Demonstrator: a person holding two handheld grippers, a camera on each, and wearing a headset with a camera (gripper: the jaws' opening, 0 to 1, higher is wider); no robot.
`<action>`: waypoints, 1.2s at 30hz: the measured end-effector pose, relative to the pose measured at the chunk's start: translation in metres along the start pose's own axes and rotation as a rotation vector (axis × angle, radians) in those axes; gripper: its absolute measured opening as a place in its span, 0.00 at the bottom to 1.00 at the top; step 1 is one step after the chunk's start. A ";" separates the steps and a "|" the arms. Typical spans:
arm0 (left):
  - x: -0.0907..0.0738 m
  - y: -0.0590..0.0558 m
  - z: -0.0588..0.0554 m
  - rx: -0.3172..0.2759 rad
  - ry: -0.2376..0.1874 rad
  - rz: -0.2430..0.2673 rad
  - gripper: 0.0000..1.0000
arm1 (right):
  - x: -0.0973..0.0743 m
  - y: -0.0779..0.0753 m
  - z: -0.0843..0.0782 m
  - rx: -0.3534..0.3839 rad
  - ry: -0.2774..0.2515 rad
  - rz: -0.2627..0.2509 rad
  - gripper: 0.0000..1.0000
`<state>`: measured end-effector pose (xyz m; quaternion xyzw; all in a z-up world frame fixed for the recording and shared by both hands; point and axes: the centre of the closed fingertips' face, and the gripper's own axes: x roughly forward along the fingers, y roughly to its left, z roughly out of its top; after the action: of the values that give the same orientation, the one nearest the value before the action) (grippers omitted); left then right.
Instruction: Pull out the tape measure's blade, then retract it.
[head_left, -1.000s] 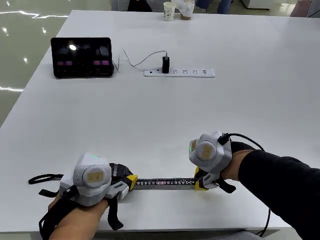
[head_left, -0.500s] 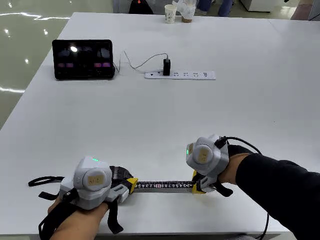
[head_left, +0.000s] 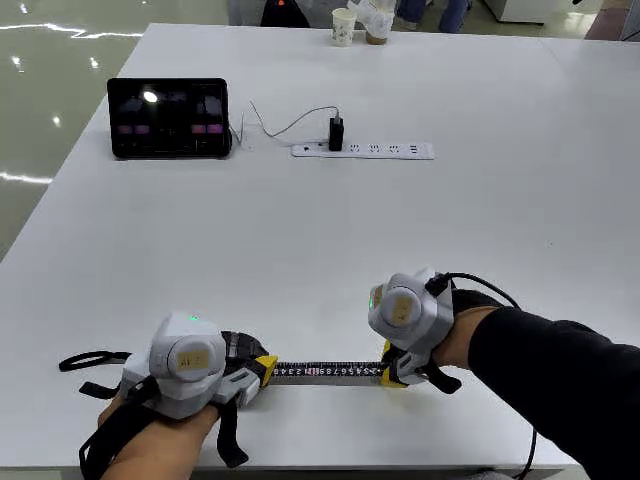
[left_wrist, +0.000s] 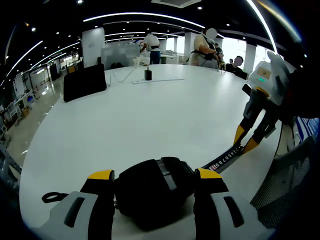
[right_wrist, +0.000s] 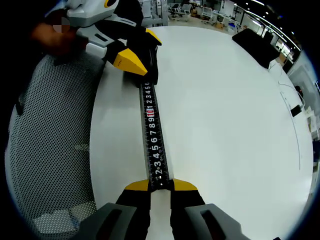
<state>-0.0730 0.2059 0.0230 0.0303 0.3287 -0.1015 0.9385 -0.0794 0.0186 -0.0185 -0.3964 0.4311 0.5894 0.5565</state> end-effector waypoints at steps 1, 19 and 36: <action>0.000 0.000 0.000 0.000 0.000 0.000 0.59 | 0.000 0.000 0.000 -0.001 0.000 -0.001 0.11; 0.000 0.000 0.000 0.000 -0.001 0.000 0.59 | 0.001 0.001 0.006 0.005 -0.004 0.001 0.11; -0.001 -0.001 0.000 0.001 -0.002 0.000 0.59 | 0.003 0.002 0.012 0.008 -0.005 0.004 0.11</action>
<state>-0.0739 0.2053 0.0241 0.0307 0.3277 -0.1017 0.9388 -0.0817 0.0309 -0.0171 -0.3918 0.4330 0.5896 0.5580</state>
